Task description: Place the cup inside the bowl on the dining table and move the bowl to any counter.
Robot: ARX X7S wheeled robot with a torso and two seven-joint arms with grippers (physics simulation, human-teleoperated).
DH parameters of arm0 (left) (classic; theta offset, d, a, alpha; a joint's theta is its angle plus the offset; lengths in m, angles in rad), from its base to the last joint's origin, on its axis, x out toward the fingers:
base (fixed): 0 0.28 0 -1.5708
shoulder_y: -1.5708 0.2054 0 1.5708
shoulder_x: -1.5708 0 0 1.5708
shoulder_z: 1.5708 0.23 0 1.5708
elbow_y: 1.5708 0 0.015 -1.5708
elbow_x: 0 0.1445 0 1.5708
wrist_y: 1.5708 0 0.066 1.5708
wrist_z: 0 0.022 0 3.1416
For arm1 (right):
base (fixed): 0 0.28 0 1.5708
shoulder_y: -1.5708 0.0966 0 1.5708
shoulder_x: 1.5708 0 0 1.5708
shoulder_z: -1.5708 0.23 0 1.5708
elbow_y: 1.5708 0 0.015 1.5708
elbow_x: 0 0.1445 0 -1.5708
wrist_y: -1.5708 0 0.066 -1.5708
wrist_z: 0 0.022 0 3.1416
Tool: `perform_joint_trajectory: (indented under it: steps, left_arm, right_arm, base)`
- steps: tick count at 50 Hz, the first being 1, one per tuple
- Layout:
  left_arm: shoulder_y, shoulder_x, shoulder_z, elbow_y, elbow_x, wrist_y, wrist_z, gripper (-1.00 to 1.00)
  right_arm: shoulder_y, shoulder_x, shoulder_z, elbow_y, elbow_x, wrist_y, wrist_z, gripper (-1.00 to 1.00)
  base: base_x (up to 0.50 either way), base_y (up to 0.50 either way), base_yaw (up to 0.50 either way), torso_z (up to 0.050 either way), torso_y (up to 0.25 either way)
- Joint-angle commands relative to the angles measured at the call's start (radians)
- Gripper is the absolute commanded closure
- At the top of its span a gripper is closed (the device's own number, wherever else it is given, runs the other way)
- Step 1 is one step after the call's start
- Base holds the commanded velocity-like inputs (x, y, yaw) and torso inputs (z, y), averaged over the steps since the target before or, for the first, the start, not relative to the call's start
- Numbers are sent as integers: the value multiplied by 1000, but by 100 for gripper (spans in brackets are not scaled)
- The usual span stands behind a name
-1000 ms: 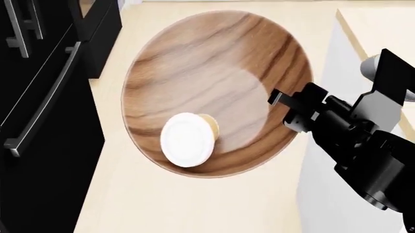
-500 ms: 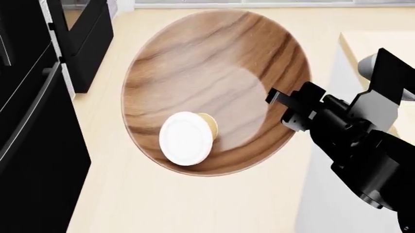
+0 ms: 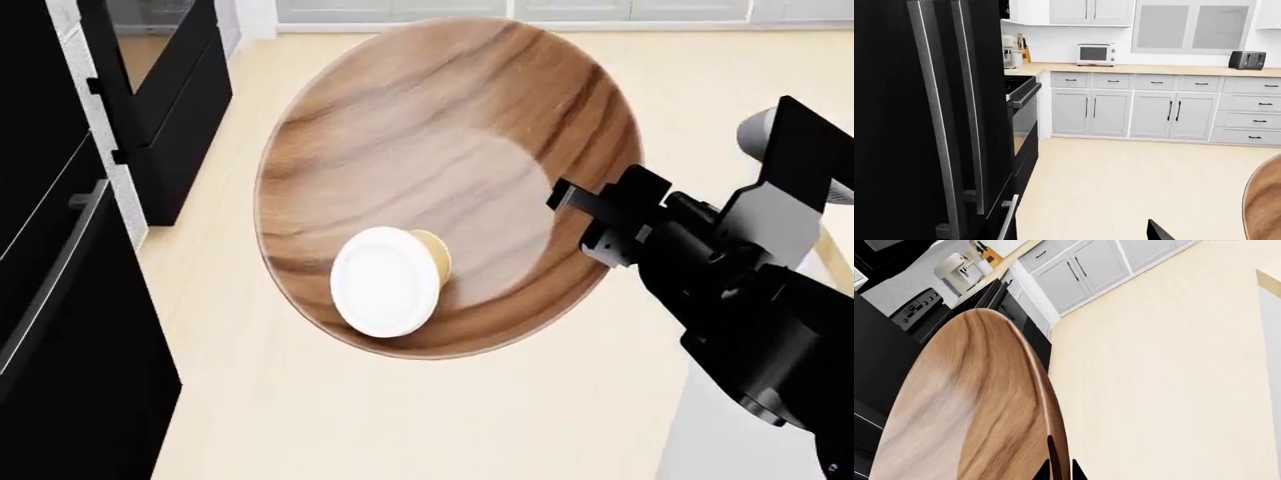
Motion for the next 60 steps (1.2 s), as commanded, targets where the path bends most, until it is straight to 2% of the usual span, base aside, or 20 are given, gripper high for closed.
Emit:
perform_joint_trajectory:
  steps: [1,60]
  left_arm:
    - [2,3,-3,-14,-3,20,1,-100]
    - [31,2,18,-12,-14,57,-10,-100]
  right_arm:
    - [2,-5,21,7,-34,3,-9,100]
    - [-32,-2,38,13,-48,2,-12,100]
  base:
    - [501,55,0,0,0]
    - [500,10,0,0,2]
